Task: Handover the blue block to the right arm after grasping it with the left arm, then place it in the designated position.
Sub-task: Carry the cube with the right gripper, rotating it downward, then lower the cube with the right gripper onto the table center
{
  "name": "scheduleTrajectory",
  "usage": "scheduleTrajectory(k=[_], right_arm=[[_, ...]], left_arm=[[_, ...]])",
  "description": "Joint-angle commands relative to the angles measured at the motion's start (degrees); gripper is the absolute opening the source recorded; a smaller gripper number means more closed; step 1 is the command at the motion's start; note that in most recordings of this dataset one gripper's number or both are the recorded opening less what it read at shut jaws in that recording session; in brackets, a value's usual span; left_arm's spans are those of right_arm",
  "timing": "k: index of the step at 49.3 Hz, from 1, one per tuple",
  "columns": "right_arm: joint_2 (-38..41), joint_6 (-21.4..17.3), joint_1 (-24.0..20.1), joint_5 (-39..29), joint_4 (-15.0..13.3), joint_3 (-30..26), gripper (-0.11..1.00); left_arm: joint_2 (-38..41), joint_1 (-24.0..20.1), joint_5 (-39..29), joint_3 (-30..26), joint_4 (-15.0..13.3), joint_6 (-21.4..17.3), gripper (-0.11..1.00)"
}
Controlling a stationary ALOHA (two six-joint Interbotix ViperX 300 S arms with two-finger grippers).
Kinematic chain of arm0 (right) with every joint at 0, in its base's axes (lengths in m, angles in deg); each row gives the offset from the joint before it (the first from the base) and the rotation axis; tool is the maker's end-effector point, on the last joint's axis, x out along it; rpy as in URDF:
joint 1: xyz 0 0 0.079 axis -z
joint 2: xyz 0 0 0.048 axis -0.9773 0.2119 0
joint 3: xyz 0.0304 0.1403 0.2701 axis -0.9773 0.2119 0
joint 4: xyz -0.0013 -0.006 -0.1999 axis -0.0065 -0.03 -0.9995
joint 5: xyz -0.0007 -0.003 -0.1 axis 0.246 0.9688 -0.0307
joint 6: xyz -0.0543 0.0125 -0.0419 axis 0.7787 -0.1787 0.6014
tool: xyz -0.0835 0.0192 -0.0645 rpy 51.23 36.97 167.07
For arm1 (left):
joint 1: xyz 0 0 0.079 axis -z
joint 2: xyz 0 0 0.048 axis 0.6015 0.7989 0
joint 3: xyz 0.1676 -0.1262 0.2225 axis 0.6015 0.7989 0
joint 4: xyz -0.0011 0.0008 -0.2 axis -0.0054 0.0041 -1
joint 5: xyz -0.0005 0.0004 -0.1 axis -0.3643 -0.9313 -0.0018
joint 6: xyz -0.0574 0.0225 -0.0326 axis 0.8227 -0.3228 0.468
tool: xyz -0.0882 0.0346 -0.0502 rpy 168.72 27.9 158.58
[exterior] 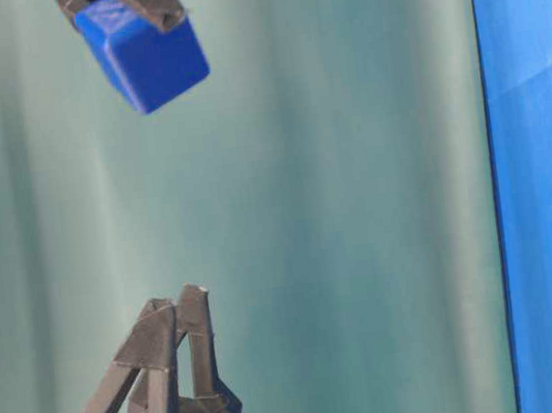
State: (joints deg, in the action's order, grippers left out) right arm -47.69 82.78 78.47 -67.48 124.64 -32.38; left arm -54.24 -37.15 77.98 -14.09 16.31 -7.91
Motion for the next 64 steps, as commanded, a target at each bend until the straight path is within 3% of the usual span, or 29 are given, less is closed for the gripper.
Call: scheduleTrajectory(k=[1,64], right_arm=[[-0.2,-0.9,-0.1,-1.3,0.2,-0.5,0.55],[-0.2,-2.4,-0.1,-2.4,0.2,0.5,0.55]], left_arm=[[-1.1,0.1,0.3,-1.1,0.0,0.0,0.93],[-1.1,0.1,0.3,-1.1,0.0,0.0,0.93]])
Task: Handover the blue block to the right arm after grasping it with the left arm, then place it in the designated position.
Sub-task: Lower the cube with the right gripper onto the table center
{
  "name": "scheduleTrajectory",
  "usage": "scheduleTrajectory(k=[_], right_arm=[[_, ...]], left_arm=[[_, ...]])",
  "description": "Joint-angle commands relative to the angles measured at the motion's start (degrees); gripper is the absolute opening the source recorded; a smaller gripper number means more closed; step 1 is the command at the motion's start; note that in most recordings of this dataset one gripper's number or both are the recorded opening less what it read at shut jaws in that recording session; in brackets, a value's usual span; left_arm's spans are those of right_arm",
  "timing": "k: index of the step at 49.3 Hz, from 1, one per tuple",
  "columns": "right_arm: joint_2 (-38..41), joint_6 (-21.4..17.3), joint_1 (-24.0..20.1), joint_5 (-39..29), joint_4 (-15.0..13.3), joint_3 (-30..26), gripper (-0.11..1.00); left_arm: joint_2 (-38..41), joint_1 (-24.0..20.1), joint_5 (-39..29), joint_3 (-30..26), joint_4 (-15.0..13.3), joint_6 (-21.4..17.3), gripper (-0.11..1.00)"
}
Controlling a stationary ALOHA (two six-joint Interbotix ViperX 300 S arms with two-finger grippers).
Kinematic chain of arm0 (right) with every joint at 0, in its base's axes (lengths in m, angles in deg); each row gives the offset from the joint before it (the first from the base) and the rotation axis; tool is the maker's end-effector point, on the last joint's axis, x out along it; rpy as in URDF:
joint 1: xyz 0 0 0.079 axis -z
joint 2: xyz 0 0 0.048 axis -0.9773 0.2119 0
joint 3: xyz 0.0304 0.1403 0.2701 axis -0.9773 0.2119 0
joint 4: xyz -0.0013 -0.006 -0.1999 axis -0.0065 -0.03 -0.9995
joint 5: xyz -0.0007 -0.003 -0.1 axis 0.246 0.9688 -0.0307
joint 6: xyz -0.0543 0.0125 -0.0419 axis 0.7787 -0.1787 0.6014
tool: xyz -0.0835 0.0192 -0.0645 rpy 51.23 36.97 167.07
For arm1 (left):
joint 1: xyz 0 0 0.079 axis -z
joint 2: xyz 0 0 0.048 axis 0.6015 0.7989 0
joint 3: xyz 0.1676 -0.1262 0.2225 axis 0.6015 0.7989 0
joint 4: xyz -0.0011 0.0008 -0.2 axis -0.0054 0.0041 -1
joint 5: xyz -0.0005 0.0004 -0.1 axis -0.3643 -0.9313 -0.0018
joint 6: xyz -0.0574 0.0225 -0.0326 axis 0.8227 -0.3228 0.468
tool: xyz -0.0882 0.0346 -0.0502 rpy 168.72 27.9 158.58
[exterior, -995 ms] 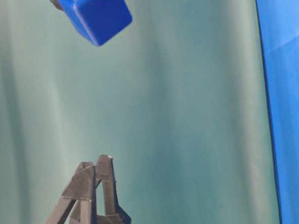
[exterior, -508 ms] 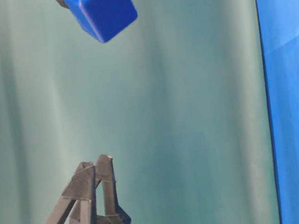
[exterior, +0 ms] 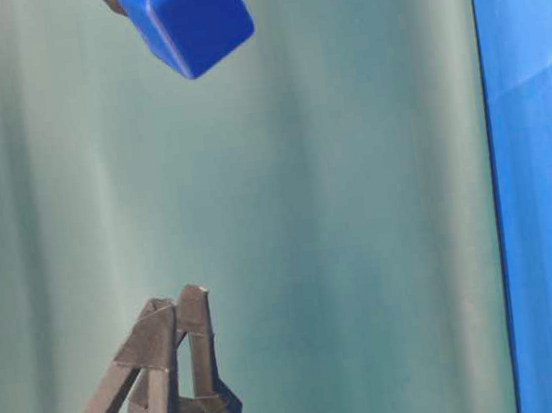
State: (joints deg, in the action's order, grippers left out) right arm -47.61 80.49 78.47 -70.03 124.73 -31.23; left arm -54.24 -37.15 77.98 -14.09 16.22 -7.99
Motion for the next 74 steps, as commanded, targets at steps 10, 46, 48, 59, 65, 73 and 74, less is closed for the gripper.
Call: scheduleTrajectory(k=[10,46,48,59,65,73,74], right_arm=[[-0.3,-0.1,-0.1,0.2,0.1,-0.5,0.55],[6.5,-0.2,-0.1,8.9,0.3,1.1,0.55],[7.8,-0.2,-0.1,10.0,0.3,1.2,0.55],[16.7,-1.1,-0.1,16.0,1.2,0.6,0.55],[21.6,-3.5,-0.1,19.9,1.2,0.4,0.55],[27.1,-6.9,-0.1,23.7,1.3,0.0,0.55],[27.5,-7.1,-0.1,24.1,1.2,-0.1,0.55]], left_arm=[[-1.1,0.1,0.4,-1.1,0.1,0.1,0.93],[-1.1,0.1,0.4,-1.2,0.1,0.5,0.93],[-1.1,0.1,0.4,-1.2,0.1,0.6,0.93],[-0.8,0.1,0.4,-1.5,0.1,0.6,0.93],[-0.7,0.1,0.4,-1.6,0.1,0.5,0.93],[-0.7,0.1,0.4,-1.5,0.1,0.4,0.93],[-0.7,0.1,0.4,-1.5,0.1,0.4,0.93]])
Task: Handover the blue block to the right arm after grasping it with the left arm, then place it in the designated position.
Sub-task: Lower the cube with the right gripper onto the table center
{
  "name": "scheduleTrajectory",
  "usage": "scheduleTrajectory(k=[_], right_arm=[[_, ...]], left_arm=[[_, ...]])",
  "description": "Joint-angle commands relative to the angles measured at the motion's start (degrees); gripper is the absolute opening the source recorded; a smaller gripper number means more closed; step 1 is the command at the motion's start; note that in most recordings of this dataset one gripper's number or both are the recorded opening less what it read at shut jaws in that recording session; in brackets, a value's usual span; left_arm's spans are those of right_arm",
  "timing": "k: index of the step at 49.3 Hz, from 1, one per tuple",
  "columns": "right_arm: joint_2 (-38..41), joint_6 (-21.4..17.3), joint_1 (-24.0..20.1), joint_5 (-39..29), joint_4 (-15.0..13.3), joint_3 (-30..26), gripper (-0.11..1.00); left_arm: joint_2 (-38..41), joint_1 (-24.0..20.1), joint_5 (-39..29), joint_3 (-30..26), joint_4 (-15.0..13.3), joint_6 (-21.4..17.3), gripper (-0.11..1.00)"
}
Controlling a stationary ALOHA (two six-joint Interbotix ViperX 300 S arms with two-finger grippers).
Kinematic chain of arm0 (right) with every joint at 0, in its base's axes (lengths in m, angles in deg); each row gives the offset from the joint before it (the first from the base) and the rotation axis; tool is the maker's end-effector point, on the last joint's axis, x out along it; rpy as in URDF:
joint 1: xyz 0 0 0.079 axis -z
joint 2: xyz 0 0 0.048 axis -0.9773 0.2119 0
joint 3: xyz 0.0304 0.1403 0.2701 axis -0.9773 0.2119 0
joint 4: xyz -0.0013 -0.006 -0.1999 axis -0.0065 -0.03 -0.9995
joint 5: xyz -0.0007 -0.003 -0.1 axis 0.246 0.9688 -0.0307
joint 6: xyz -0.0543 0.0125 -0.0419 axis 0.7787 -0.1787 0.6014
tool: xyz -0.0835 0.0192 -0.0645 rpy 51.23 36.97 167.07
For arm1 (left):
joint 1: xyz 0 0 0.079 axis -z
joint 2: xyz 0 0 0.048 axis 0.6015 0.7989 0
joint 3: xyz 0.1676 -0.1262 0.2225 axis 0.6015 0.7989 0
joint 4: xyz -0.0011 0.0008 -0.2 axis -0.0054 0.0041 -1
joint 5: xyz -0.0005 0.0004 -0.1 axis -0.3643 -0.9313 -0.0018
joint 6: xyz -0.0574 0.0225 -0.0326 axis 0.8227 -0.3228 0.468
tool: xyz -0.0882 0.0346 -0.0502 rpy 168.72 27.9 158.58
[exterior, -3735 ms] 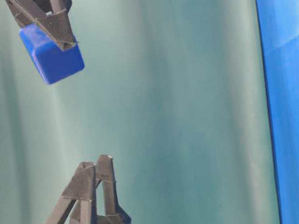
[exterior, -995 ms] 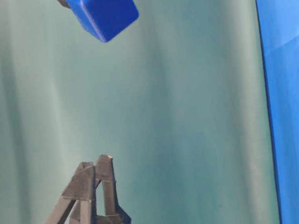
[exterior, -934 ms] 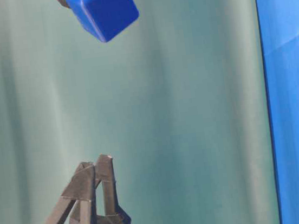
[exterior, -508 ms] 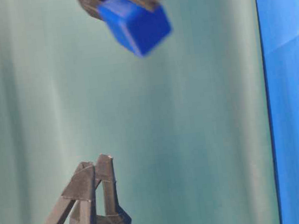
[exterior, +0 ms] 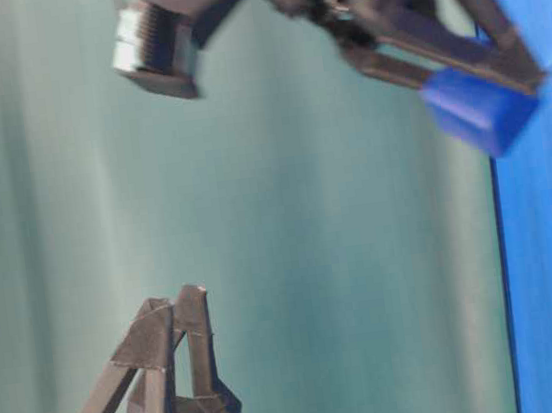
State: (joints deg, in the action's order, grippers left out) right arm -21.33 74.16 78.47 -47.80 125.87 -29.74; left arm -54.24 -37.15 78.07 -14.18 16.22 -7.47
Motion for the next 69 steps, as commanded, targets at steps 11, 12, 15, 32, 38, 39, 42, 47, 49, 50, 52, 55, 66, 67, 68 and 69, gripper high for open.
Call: scheduleTrajectory(k=[11,12,15,32,38,39,42,47,49,50,52,55,66,67,68,69], right_arm=[[5.2,-2.5,-0.7,5.4,0.1,-2.5,0.55],[5.5,-2.6,-0.8,5.8,0.2,-2.7,0.55],[6.9,-3.1,-1.1,6.6,0.1,-3.3,0.55],[14.5,-5.7,-1.2,9.4,0.1,-6.9,0.55],[16.3,-6.7,-1.3,10.0,0.2,-7.9,0.55],[16.6,-6.8,-1.4,10.1,0.1,-8.0,0.55],[17.1,-7.0,-1.5,10.4,0.1,-8.3,0.55],[17.6,-7.1,-1.7,10.5,0.2,-8.6,0.55],[17.6,-7.1,-1.7,10.5,0.1,-8.6,0.55],[17.6,-7.1,-1.7,10.5,0.2,-8.6,0.55],[17.6,-7.2,-1.7,10.5,0.2,-8.6,0.55],[17.6,-7.3,-1.7,10.5,0.2,-8.6,0.55],[17.6,-7.3,-1.7,10.3,0.2,-8.6,0.55],[17.6,-7.3,-1.7,10.3,0.1,-8.6,0.55],[17.6,-7.3,-1.7,10.3,0.1,-8.6,0.55],[17.6,-7.3,-1.7,10.3,0.1,-8.6,0.55]], left_arm=[[-0.8,0.1,0.3,-1.2,0.1,-0.1,0.93],[-0.8,0.1,0.3,-1.2,0.1,-0.1,0.93],[-0.8,0.1,0.3,-1.2,0.1,-0.1,0.93],[-1.0,0.3,0.2,-1.1,0.1,-0.3,0.93],[-1.0,0.2,0.1,-1.1,0.1,-0.3,0.93],[-1.0,0.2,0.1,-1.1,0.1,-0.3,0.93],[-1.0,0.3,0.1,-1.1,0.0,-0.3,0.93],[-1.0,0.3,0.1,-1.1,0.1,-0.3,0.93],[-1.0,0.2,0.1,-1.1,0.1,-0.3,0.93],[-1.0,0.2,0.1,-1.1,0.1,-0.3,0.93],[-1.0,0.2,0.1,-1.1,0.1,-0.3,0.93],[-1.1,0.2,0.1,-1.1,0.1,-0.3,0.93],[-1.0,0.2,0.1,-1.1,0.1,-0.3,0.93],[-1.0,0.2,0.1,-1.1,0.1,-0.3,0.93],[-1.1,0.2,0.1,-1.1,0.1,-0.3,0.93],[-1.0,0.2,0.1,-1.1,0.1,-0.3,0.93]])
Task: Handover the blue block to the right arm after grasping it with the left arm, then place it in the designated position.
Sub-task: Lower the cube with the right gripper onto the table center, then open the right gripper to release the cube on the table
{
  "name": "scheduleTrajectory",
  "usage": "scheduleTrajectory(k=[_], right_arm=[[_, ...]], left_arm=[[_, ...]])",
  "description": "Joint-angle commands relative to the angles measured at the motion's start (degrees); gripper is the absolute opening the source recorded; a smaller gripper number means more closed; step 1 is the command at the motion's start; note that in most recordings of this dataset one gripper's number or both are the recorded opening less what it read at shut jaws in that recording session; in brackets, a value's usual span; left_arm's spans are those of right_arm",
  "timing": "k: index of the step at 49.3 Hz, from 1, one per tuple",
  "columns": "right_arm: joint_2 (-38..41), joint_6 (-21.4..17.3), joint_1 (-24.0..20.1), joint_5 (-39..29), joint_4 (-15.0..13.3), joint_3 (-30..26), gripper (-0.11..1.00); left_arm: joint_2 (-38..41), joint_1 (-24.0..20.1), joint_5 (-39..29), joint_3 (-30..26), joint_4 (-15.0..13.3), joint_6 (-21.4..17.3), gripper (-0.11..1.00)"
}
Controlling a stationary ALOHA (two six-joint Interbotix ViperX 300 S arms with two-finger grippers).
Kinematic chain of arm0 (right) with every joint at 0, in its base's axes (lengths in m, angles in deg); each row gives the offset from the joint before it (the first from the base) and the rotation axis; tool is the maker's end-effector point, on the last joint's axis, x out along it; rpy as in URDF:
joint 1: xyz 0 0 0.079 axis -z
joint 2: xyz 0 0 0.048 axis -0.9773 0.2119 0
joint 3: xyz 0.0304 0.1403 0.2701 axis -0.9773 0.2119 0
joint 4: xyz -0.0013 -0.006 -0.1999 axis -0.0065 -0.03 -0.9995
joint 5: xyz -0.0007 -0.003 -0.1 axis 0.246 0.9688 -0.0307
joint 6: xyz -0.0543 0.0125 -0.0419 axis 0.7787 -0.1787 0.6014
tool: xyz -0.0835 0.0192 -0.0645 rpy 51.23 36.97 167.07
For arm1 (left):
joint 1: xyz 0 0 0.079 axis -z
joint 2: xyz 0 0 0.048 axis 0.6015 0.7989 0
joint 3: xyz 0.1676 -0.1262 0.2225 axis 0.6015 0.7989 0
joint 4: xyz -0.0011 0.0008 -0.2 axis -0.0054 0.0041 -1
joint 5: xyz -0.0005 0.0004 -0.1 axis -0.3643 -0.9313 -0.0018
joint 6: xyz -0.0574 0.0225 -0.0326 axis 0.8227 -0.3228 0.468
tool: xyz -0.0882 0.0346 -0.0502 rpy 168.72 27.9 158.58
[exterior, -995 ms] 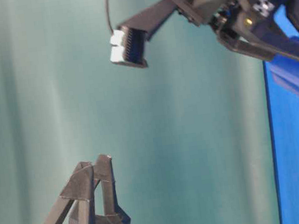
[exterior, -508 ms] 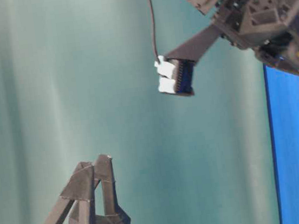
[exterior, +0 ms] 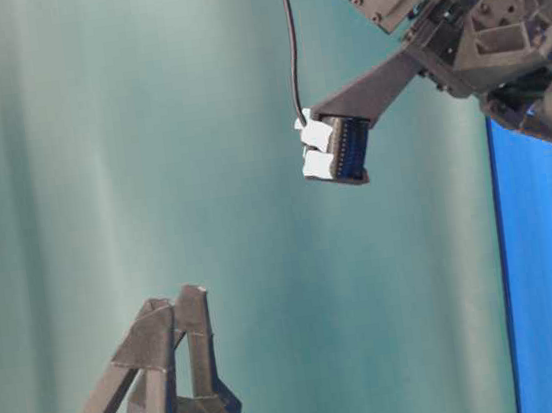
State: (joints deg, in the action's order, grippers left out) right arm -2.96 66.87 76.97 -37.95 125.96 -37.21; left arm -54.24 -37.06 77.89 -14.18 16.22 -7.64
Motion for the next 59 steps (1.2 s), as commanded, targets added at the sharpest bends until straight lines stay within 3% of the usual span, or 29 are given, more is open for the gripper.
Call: scheduleTrajectory(k=[1,30,37,40,48,59], right_arm=[[-0.8,0.0,-0.2,0.4,0.0,-1.1,0.55],[-0.8,-1.7,-0.2,-0.1,0.1,-1.1,0.56],[-1.7,-2.0,-0.5,0.0,0.1,-1.0,0.89],[-2.5,-2.0,-0.6,-0.1,0.1,-0.8,0.97],[-6.8,-1.9,-0.7,-1.4,0.1,0.0,0.88],[-14.9,-1.3,-0.7,-4.6,-0.4,1.5,0.9]], left_arm=[[-1.0,0.2,0.3,-1.1,0.1,-0.1,0.93],[-1.0,0.3,0.3,-1.1,0.0,-0.1,0.93],[-1.0,0.4,0.3,-1.1,0.1,-0.1,0.93],[-1.1,0.3,0.3,-1.1,0.1,-0.2,0.93],[-1.0,0.3,0.3,-1.1,0.1,-0.3,0.93],[-1.1,0.3,0.3,-1.1,0.1,-0.3,0.93]])
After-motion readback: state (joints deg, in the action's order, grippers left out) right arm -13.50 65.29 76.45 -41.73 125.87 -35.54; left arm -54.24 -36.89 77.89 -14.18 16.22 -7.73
